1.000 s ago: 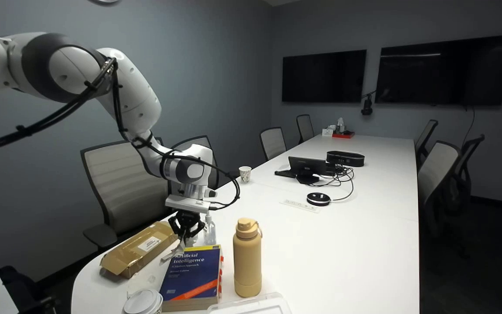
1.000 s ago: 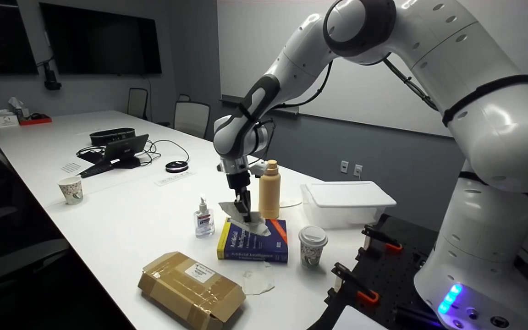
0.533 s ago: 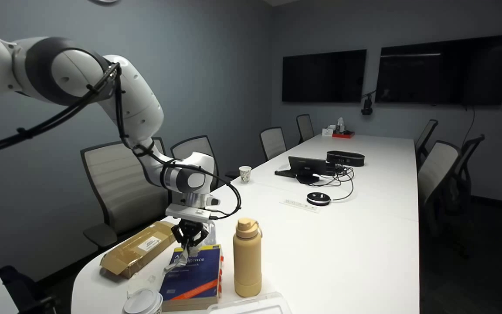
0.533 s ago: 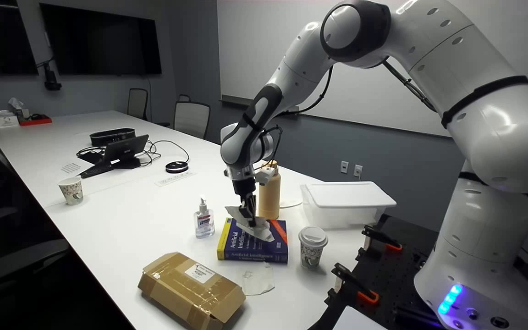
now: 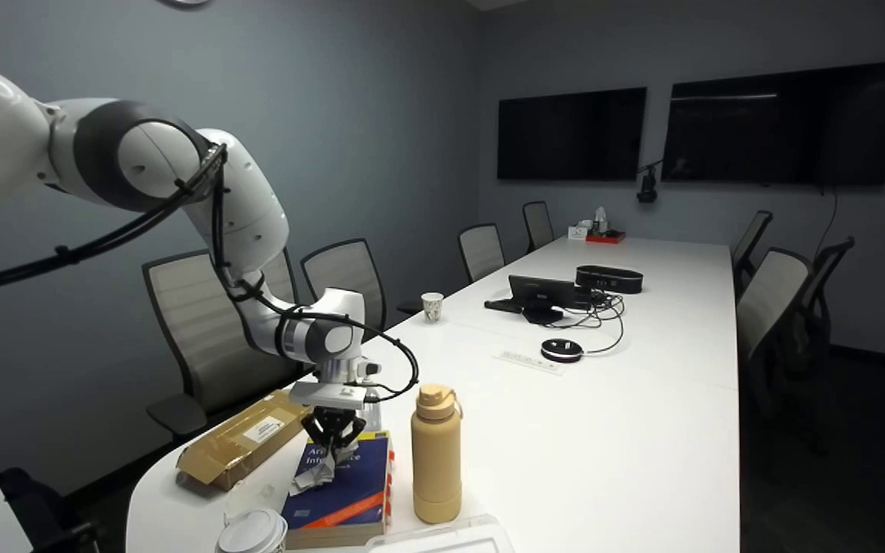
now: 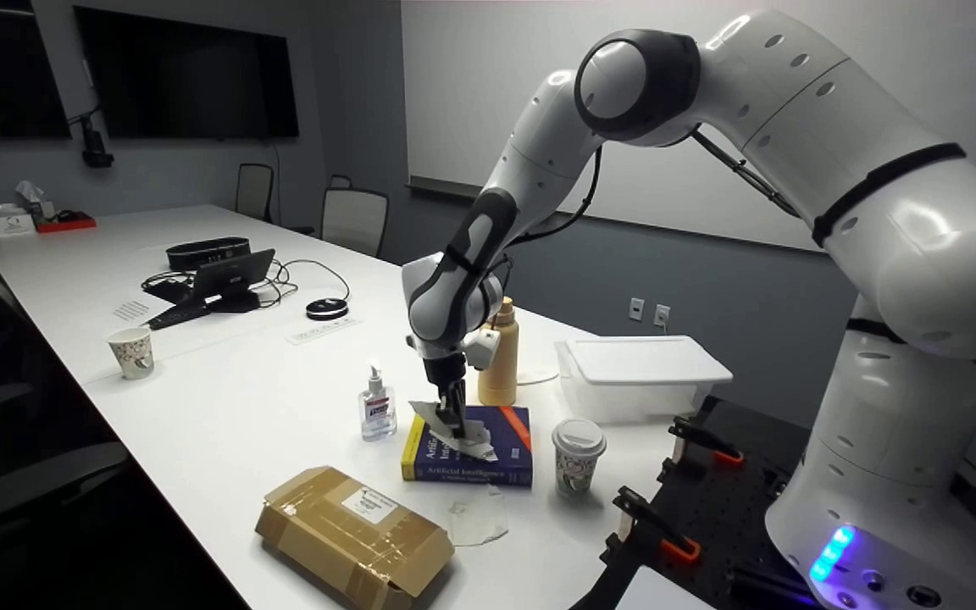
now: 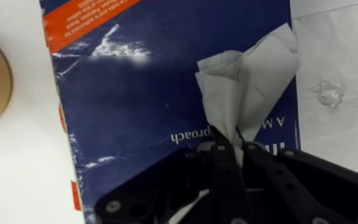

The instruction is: Pick up the tissue and then wipe the book's cover

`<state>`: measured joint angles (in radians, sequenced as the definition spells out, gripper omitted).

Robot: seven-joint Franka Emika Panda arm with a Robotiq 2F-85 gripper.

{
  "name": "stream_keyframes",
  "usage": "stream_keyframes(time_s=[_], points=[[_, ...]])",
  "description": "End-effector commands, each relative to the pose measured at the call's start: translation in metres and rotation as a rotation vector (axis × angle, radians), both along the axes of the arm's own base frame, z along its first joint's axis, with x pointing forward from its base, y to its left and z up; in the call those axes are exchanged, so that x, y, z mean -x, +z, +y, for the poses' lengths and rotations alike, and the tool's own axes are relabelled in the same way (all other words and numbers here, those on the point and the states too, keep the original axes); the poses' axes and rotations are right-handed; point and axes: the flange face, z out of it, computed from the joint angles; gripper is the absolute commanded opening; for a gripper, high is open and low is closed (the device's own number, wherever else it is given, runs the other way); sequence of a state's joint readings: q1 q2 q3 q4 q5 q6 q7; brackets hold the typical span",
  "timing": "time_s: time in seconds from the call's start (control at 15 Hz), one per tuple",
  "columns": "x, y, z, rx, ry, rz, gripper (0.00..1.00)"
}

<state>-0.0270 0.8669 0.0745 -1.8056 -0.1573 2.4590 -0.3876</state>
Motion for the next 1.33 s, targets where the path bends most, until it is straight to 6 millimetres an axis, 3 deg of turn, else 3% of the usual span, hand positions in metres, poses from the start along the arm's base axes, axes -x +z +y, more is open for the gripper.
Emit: stream_keyframes(time_s=[0.0, 0.27, 0.47, 0.93, 1.27], points=[[-0.012, -0.011, 0.009, 0.019, 0.016, -0.043, 0.01], [-0.032, 0.006, 0.009, 0.038, 0.004, -0.118, 0.01], [-0.033, 0.014, -0.005, 0.069, -0.026, -0.136, 0.01], [0.005, 0.004, -0.038, 0.142, -0.099, -0.101, 0.01], [0.018, 0.009, -0.026, 0.070, -0.108, -0.075, 0.01]])
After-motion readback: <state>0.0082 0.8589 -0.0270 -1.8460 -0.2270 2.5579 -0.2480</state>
